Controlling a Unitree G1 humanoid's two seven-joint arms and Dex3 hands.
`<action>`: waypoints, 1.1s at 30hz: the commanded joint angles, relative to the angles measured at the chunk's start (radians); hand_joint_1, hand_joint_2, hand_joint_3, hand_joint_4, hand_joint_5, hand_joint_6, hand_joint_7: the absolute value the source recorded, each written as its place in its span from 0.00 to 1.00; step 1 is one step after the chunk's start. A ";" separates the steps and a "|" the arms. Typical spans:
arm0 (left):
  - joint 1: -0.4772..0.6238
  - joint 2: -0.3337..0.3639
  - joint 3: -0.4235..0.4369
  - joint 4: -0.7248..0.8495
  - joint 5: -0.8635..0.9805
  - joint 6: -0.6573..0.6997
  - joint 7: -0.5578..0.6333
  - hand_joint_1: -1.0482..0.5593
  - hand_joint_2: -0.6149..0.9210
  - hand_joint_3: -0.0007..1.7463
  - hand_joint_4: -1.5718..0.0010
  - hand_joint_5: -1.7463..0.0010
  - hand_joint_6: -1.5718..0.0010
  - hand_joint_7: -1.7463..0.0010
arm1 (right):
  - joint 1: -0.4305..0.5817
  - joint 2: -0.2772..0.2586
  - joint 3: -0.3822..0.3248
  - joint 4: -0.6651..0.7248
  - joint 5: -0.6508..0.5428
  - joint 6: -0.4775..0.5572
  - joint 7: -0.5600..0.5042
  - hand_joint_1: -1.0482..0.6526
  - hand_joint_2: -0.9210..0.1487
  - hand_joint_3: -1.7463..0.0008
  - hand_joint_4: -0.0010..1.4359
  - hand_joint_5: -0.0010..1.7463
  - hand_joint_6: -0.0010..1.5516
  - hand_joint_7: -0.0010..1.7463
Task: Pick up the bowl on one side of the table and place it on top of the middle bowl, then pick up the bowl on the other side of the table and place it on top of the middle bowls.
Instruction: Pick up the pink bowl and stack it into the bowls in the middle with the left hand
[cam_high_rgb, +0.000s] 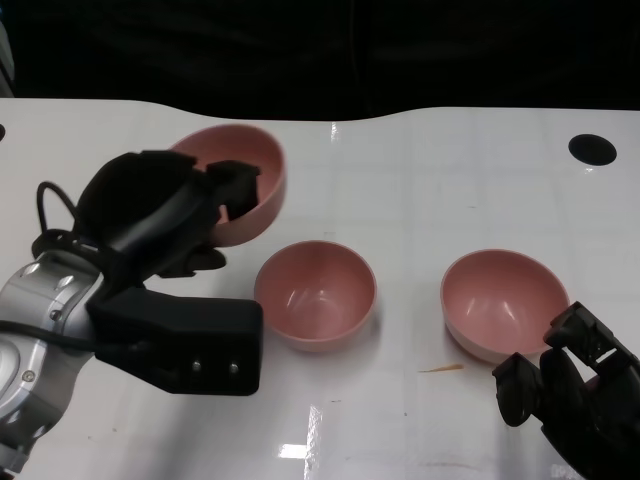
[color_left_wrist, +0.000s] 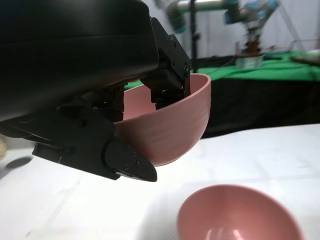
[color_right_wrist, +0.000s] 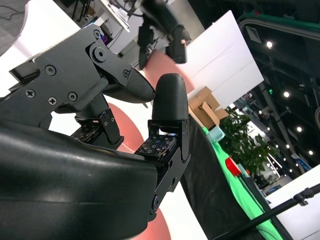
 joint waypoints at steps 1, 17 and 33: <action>-0.030 -0.005 0.006 -0.032 -0.001 -0.026 -0.018 0.59 1.00 0.07 0.58 0.00 0.62 0.08 | -0.002 -0.006 -0.002 0.009 -0.010 -0.023 0.003 0.59 0.36 0.34 0.56 1.00 0.52 0.80; -0.108 -0.117 -0.092 0.050 0.040 -0.090 -0.078 0.58 1.00 0.03 0.40 0.33 0.32 0.73 | 0.009 0.003 0.015 -0.001 -0.018 -0.042 -0.004 0.59 0.35 0.35 0.56 1.00 0.53 0.79; -0.061 -0.147 -0.117 0.154 0.066 -0.109 -0.021 0.60 1.00 0.03 0.56 0.00 0.54 0.23 | 0.015 0.002 0.014 -0.013 -0.008 -0.030 -0.007 0.60 0.34 0.36 0.55 1.00 0.53 0.78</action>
